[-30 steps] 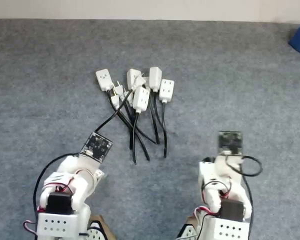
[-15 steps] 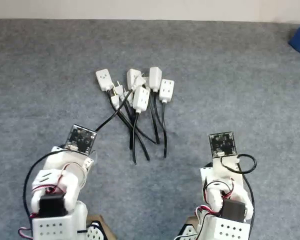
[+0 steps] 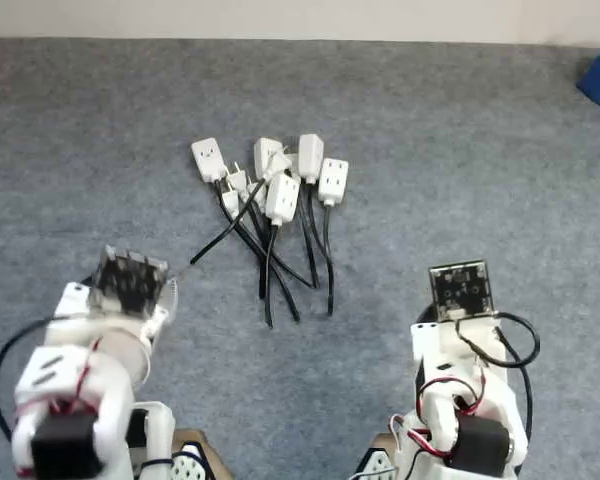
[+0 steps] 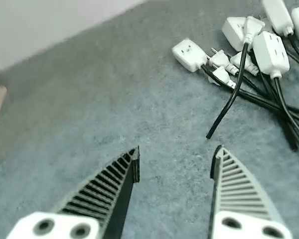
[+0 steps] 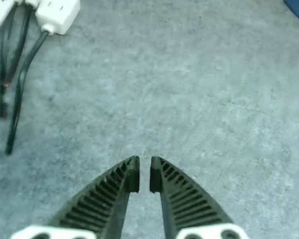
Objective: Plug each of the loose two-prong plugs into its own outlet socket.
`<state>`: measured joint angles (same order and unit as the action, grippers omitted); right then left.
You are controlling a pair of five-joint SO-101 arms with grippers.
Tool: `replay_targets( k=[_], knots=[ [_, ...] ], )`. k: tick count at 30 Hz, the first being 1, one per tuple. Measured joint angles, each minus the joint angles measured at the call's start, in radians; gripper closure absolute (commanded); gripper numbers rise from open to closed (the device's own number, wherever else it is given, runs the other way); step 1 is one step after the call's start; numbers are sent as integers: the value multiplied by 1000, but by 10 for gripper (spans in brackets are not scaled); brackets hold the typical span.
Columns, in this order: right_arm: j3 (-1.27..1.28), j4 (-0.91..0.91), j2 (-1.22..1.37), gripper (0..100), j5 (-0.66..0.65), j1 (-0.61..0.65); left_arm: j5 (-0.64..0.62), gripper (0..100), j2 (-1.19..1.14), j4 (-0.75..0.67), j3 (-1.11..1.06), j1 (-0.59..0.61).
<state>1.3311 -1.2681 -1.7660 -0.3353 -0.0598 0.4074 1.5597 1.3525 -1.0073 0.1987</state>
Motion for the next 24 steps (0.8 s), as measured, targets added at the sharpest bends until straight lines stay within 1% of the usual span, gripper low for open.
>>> replay_targets(
  k=[3,6,12,15,19,21,24],
  knots=[
    [-87,0,135,940,2,51,-43,765,-190,0,130,0],
    [-236,0,325,940,54,71,-63,765,-370,48,282,0],
    [-597,0,825,940,147,84,-104,765,-675,129,537,2],
    [-726,0,1096,940,166,155,-104,765,-799,132,594,2],
    [-827,2,1413,940,199,270,-104,765,-951,132,651,2],
    [-875,3,1521,940,206,327,-104,765,-1007,132,681,2],
    [-936,3,1606,940,206,402,-104,765,-1068,130,726,3]
  ],
)
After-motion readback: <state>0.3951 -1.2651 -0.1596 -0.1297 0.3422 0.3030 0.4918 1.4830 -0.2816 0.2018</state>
